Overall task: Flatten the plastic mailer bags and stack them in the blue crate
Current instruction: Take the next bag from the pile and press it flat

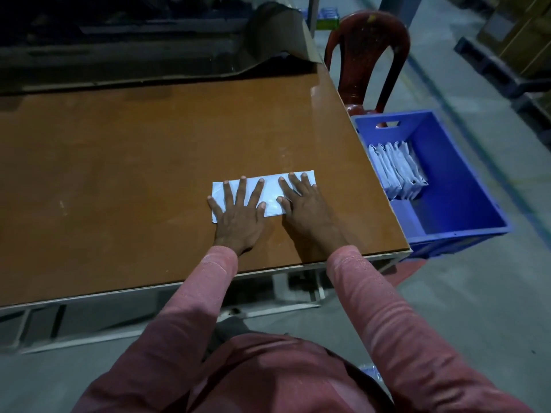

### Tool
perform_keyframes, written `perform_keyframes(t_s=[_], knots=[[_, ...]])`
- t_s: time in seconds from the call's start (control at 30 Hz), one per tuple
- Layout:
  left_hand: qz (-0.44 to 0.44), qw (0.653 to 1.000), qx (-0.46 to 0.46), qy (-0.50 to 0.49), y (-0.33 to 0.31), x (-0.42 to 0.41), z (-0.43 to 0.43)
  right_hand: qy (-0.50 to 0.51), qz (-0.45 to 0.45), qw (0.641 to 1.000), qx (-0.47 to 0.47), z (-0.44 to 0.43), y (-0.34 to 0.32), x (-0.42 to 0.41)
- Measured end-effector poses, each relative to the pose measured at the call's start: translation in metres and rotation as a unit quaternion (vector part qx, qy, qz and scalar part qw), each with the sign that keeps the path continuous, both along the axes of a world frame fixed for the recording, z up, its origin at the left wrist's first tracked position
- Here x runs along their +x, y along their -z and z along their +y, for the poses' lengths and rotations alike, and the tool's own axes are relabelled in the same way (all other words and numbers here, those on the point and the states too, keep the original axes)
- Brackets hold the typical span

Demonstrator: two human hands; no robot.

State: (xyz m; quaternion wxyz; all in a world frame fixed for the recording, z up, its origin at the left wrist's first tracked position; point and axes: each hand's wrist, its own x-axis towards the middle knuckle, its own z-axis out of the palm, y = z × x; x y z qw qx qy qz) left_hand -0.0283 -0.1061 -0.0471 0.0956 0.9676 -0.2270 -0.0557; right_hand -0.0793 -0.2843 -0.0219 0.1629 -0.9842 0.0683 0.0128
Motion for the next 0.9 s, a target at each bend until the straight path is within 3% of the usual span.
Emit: perform_keyframes(t_s=[0.23, 0.4, 0.53, 0.73, 0.9], knots=[[0.04, 0.999, -0.031, 0.003, -0.028, 0.027, 0.006, -0.009, 0.009, 0.999, -0.035, -0.012, -0.047, 0.023], [0.078, 0.997, -0.004, 0.027, -0.047, 0.054, 0.009, -0.051, 0.121, 0.991, -0.027, -0.025, -0.051, 0.045], [0.097, 0.995, -0.018, 0.019, -0.064, 0.07, 0.002, -0.06, 0.148, 0.987, -0.026, -0.03, -0.061, 0.05], [0.128, 0.988, -0.05, 0.074, -0.111, 0.081, -0.013, -0.06, 0.129, 0.99, -0.015, -0.041, -0.091, 0.052], [0.094, 0.98, -0.075, 0.158, -0.148, 0.087, -0.053, -0.012, 0.029, 0.999, -0.025, -0.063, -0.122, 0.028]])
